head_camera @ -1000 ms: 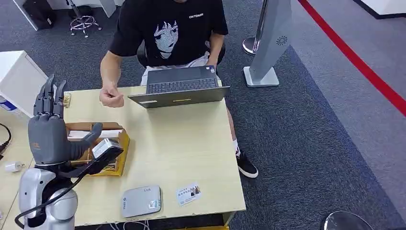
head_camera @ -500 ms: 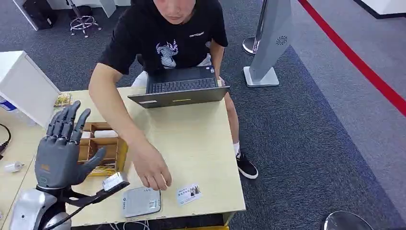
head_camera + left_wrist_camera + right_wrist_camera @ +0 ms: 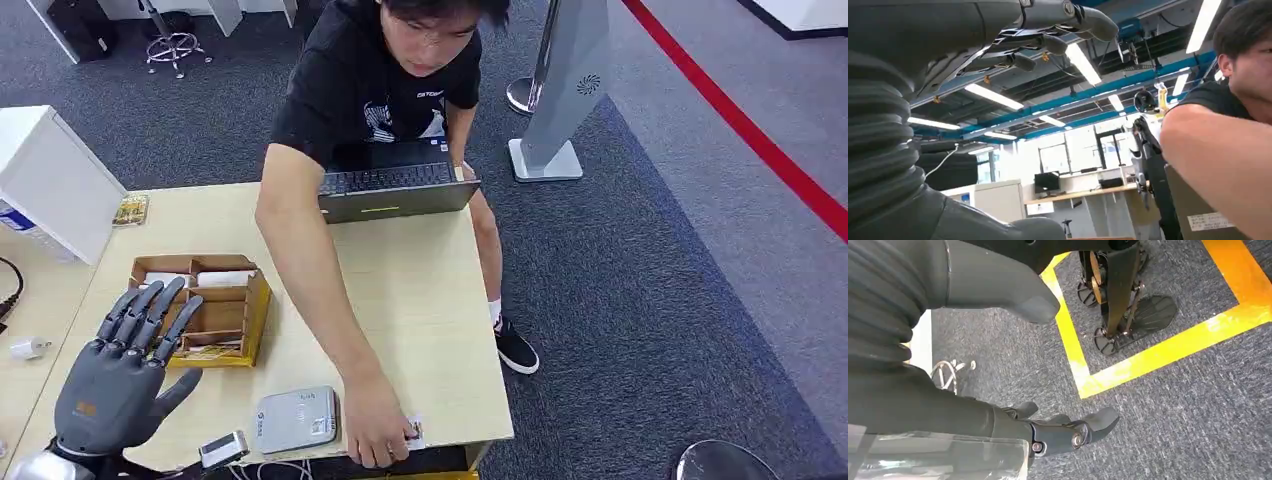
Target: Pass the card to the sensor for recognition and then transmit it.
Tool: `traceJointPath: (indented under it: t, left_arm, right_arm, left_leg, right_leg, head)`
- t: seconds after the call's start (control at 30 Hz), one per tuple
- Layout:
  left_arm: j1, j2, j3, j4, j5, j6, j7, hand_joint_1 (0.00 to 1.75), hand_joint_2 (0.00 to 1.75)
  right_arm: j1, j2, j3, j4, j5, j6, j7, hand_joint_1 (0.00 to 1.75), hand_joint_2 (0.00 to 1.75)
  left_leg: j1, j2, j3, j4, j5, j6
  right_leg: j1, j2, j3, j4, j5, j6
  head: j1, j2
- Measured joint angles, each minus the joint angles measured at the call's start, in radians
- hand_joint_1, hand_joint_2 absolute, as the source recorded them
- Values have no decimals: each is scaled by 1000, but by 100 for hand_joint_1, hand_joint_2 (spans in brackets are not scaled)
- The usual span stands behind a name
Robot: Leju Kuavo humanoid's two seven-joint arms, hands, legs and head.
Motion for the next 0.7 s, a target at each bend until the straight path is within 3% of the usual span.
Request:
traceJointPath:
  t: [0.7]
  left_arm:
    - [51,101,1,29,-105,-33,45,0,175]
  right_arm:
    - [0,1,-23,0,13,15,-5,0,175]
  left_leg:
    - [0,0,0,0,0,0]
  right_leg:
    - [0,0,0,0,0,0]
  head:
    - [0,0]
